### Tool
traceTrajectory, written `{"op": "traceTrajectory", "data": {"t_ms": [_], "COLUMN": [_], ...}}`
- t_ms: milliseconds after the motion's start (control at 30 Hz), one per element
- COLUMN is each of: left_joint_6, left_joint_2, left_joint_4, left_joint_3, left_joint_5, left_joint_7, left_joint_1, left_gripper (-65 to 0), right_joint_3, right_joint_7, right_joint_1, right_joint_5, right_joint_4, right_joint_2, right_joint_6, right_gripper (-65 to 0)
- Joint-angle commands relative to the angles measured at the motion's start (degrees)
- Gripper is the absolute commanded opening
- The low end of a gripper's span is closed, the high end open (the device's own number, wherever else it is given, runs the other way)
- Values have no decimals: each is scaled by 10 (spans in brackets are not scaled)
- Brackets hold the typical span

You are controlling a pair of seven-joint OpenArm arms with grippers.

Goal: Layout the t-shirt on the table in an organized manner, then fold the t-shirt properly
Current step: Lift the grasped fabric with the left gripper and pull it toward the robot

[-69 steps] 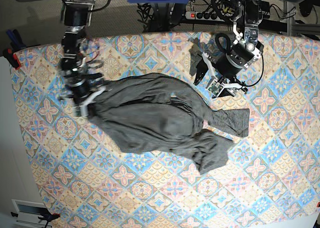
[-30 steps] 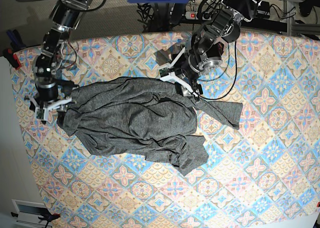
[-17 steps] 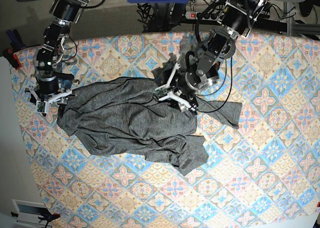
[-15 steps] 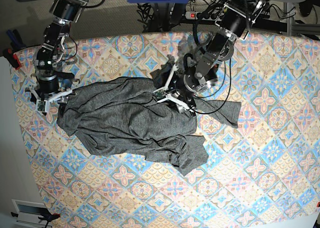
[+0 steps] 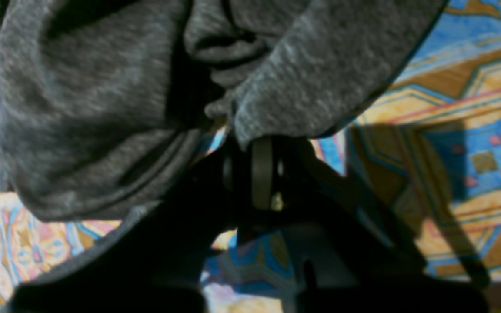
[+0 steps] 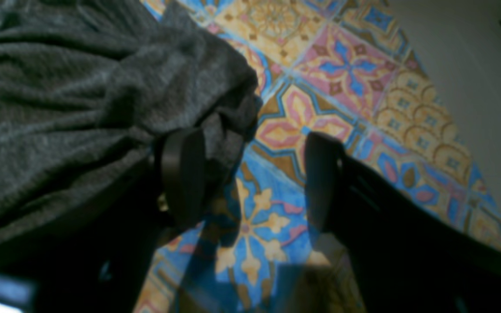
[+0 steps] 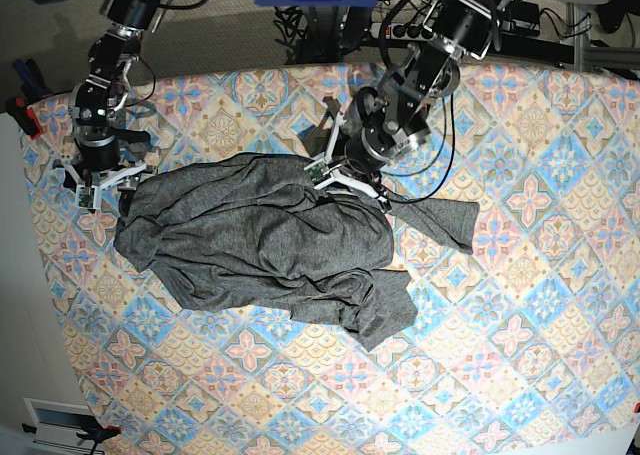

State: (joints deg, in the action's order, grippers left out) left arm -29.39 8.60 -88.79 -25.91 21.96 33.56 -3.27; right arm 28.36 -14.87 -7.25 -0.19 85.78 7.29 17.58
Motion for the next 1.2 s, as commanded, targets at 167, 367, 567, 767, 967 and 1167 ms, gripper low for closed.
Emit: {"op": "traceTrajectory", "data": {"t_ms": [167,367,567,767,967,1167], "left_joint_6": [-32,-32,-32,-32,-32,-32], "left_joint_2": [16,16,16,16,15,14], "left_joint_4": [-124,-183,-182,-182,-182,-183], "left_joint_3": [57,109,136,144,141,141], "left_joint_5": [-3,-2,-6,-7,-9,-9], "left_joint_7": [47,47,43,43,43,42], "left_joint_1": [-136,-211,-230,-220,-217,-215], "left_gripper": [-622,-622,-622,-614,-498,-351], "right_joint_3": [3,3,3,3,3,3], "right_joint_7": [22,22,22,19,18,18], "right_joint_1": [12,12,9,-6,-14,-30], "right_joint_5": [3,4,4,3,3,3], "right_joint_4": [10,10,10,11,12,38], "right_joint_2": [8,8,8,8,8,8], "right_joint_6": [-2,-2,-2,-2,-2,-2], "right_gripper": [-300,-300,-300,-300,-300,-300]}}
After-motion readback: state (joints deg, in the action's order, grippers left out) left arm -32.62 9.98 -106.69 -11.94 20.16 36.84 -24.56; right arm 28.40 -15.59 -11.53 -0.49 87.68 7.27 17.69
